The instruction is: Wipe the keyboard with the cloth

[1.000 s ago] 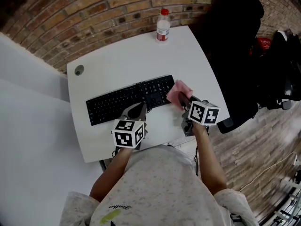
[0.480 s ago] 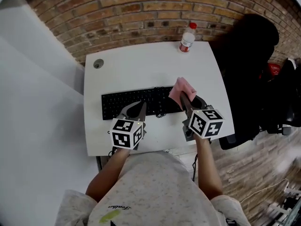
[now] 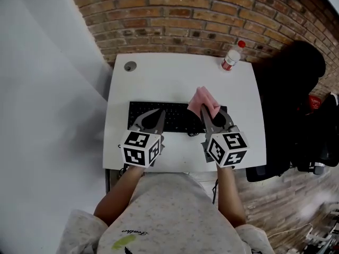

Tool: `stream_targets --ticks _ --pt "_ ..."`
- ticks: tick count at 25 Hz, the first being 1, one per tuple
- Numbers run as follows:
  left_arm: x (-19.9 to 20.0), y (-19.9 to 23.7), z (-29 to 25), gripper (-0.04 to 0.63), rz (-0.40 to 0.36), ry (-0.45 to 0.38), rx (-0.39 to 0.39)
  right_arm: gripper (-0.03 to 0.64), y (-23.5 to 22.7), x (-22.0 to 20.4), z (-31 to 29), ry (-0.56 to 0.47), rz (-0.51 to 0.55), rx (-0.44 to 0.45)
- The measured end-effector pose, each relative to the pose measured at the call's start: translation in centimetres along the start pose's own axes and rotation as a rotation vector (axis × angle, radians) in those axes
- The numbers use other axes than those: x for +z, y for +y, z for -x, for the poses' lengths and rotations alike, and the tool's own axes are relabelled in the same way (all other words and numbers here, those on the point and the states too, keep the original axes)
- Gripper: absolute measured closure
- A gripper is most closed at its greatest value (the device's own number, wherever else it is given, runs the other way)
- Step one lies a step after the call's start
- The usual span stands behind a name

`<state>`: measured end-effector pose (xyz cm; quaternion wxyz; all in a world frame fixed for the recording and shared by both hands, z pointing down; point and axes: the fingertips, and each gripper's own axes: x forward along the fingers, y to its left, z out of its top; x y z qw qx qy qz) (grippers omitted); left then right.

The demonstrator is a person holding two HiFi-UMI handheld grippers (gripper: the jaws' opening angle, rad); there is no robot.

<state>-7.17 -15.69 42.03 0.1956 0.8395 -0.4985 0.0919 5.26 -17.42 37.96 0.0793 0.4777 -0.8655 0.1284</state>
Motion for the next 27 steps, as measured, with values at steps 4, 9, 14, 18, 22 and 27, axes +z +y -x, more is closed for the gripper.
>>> stream_targets --ticks 4,9,14,18,22,27 --pt "0.4 0.9 0.7 0.598 0.002 -0.012 0.012 0.592 1.1 0.2 -0.4 -0.005 0.045 -0.005" --pt "0.4 1.7 0.9 0.598 0.006 -0.012 0.02 0.592 1.8 -0.1 -1.2 0.013 0.065 -0.008" --pt "0.6 1.9 1.0 0.598 0.004 -0.012 0.019 0.592 1.8 -0.1 -1.4 0.016 0.071 -0.02" --pt "0.7 2.0 0.9 0.598 0.004 -0.012 0.017 0.592 1.8 0.0 -1.5 0.017 0.071 -0.023" --pt "0.7 2.0 0.8 0.598 0.007 -0.004 0.012 0.592 1.9 0.2 -1.6 0.021 0.074 -0.019" --pt "0.6 2.0 0.6 0.598 0.007 0.0 0.007 0.592 2.1 0.3 -1.8 0.021 0.076 -0.016"
